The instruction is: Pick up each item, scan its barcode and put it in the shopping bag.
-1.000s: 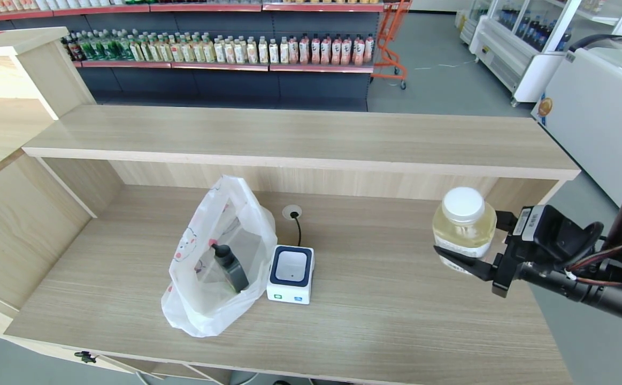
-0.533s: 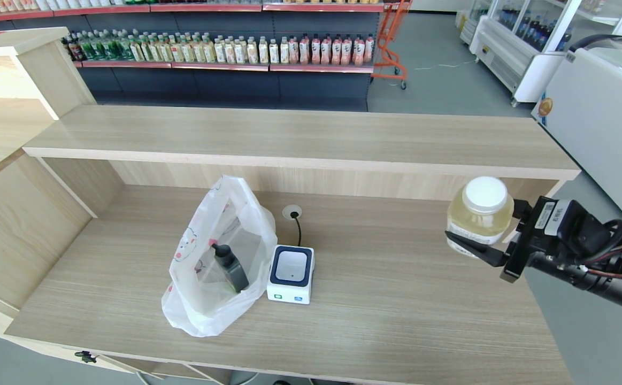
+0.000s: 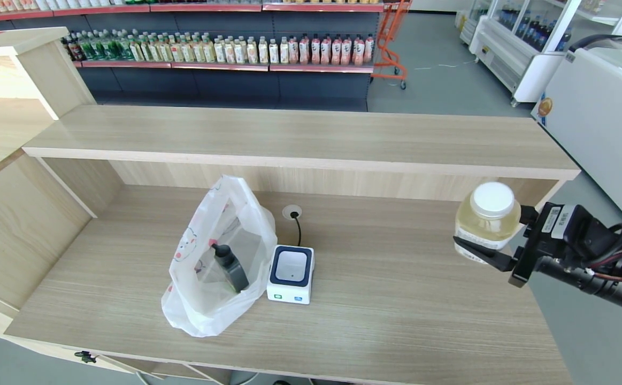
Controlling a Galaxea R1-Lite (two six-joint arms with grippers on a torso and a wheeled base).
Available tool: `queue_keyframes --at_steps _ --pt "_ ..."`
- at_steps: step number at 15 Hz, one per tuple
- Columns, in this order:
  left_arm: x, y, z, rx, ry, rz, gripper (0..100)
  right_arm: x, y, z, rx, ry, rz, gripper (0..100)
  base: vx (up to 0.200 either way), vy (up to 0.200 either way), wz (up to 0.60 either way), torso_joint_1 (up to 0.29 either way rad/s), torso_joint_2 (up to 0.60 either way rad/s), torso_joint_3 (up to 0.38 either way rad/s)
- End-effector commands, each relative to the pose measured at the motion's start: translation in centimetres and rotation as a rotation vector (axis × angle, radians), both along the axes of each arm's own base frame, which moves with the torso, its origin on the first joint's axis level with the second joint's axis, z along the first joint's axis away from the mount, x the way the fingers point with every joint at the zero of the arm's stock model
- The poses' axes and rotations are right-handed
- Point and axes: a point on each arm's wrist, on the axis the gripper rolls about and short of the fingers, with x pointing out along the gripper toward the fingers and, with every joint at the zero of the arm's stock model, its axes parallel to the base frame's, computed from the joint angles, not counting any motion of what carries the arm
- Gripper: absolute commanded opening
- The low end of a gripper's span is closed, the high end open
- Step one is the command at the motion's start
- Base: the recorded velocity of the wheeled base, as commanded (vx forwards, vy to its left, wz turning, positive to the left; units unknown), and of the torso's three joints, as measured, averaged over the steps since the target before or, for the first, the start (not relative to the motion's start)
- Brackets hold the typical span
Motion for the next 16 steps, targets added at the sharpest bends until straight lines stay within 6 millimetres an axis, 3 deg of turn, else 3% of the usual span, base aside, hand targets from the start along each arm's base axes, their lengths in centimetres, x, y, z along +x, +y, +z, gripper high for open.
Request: queue_keyframes --at_steps 1,12,16 --pt "0.0 0.0 0.0 0.000 0.000 0.000 100 -0.2 0.0 -0.2 0.004 0.013 0.002 0 0.000 0.200 0.00 0.007 0.00 0.002" --pt "0.0 0.0 0.0 0.003 0.000 -0.002 100 -0.5 -0.3 -0.7 0.086 0.126 0.029 0 0.000 0.200 0.00 0.003 0.00 0.001" --pt "0.0 0.0 0.0 0.005 0.000 -0.002 100 1.5 -0.8 -0.4 0.109 0.125 0.006 0 0.000 0.200 0.00 0.002 0.00 0.002"
